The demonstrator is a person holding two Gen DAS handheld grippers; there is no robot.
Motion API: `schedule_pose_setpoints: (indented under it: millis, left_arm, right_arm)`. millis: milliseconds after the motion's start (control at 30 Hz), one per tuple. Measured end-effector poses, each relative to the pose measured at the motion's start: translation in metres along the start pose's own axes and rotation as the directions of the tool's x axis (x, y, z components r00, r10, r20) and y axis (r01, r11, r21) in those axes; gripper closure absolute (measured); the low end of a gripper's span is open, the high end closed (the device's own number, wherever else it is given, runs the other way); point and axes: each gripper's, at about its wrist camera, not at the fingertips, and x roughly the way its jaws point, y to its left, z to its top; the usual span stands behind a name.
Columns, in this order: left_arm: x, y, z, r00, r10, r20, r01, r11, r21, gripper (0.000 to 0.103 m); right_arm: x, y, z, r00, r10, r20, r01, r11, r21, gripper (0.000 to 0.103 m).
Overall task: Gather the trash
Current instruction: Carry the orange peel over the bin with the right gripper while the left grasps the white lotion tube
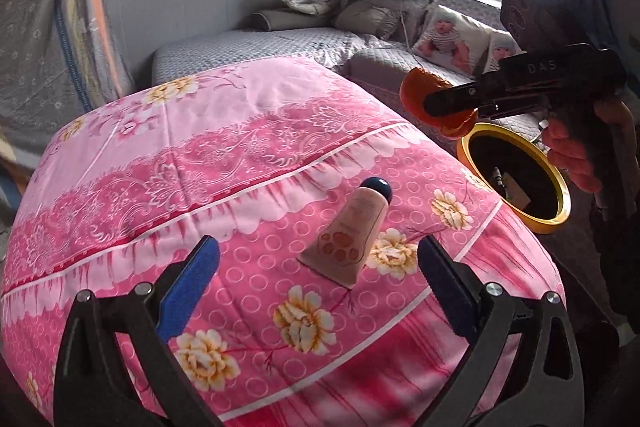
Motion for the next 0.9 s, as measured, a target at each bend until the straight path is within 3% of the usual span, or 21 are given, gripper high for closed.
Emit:
schedule_pose_setpoints:
  millis: [267, 700, 767, 900]
  left_arm:
    - [0.056, -0.018, 0.028, 0.993, -0.060, -0.097, 0.070, 0.992, 0.104, 0.009]
    - [0.105, -0.027, 0.038, 0.978, -0.036, -0.206, 0.064, 0.989, 0.134, 0.009]
    - [0.110, -0.028, 0.037, 0.974, -0.038, -0.221, 0.069, 0.989, 0.133, 0.021]
    - [0.119, -0.028, 0.036, 0.970, -0.024, -0.241, 0.059, 0.988, 0.140, 0.026]
  right_arm:
    - [-0.039, -0.036, -0.040, 0.997, 0.055, 0.062, -0.060, 0.995, 0.082, 0.065]
    - [-0.052, -0.067, -0.056, 0.991, 0.092, 0.097, -0.106, 0.982, 0.156, 0.065]
    - [-0.053, -0.068, -0.058, 0.991, 0.094, 0.098, -0.109, 0.981, 0.159, 0.065]
    - [-0.056, -0.072, -0.060, 0.990, 0.093, 0.106, -0.110, 0.980, 0.166, 0.065]
